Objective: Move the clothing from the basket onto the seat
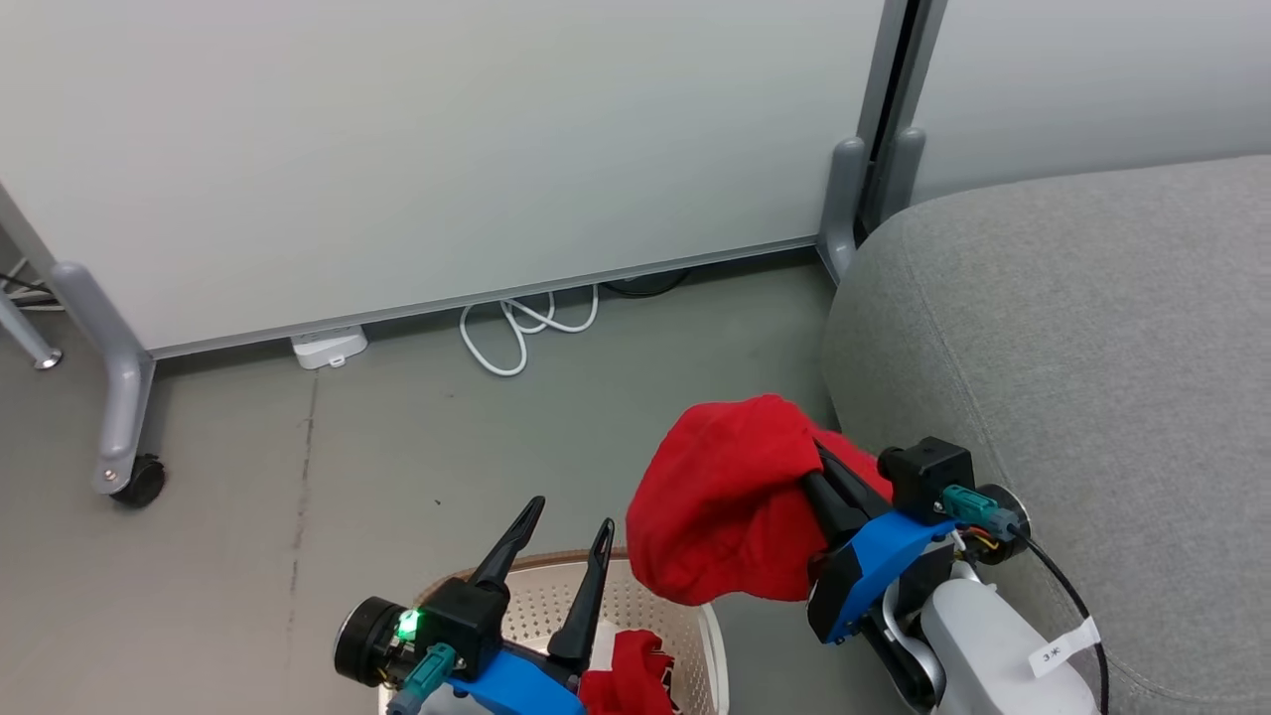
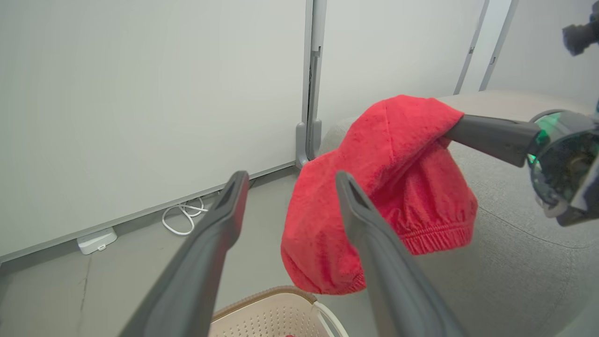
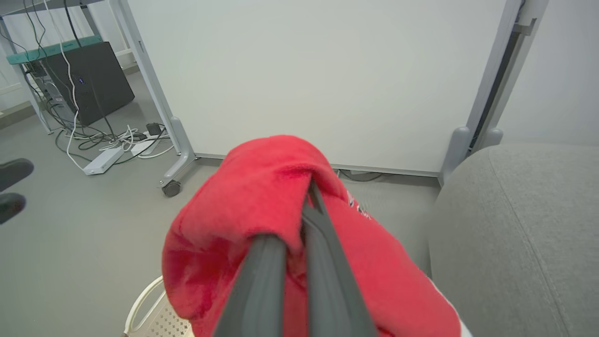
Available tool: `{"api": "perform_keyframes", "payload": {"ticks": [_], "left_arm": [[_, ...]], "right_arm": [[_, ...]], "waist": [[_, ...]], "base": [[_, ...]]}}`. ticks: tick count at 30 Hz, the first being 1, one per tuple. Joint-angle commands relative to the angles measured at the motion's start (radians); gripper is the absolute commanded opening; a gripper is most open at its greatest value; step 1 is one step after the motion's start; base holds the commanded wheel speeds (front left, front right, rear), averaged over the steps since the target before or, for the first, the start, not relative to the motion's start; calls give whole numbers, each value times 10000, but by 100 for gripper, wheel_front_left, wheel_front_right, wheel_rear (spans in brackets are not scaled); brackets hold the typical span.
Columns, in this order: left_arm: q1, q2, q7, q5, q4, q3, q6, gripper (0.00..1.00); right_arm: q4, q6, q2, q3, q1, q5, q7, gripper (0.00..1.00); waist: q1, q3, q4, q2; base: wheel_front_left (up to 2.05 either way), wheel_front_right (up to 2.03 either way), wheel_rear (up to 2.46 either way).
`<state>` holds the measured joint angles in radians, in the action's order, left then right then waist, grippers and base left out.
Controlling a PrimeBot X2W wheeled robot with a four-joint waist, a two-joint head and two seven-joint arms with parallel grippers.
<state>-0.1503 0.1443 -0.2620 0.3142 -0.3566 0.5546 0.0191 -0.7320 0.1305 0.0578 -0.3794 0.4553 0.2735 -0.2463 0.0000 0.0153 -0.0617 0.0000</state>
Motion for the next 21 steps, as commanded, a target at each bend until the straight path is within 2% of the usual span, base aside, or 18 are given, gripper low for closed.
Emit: {"api": "perform_keyframes", "payload": {"ticks": [1, 16, 21], "left_arm": [[19, -49, -44, -116, 37, -131, 71, 100], [-140, -411, -45, -726, 271, -597, 424, 100], [-203, -468, -45, -861, 234, -625, 531, 100]], "right_arm": [[106, 5, 2, 5, -68, 36, 27, 0], [616, 5, 81, 229, -131, -104, 123, 0], [699, 5, 60, 363, -139, -110, 109, 0]], "waist": [[0, 64, -272, 0], [0, 411, -2281, 0], [0, 562, -2721, 0]], "base": [[0, 0, 0], [0, 0, 0], [0, 0, 0]]}}
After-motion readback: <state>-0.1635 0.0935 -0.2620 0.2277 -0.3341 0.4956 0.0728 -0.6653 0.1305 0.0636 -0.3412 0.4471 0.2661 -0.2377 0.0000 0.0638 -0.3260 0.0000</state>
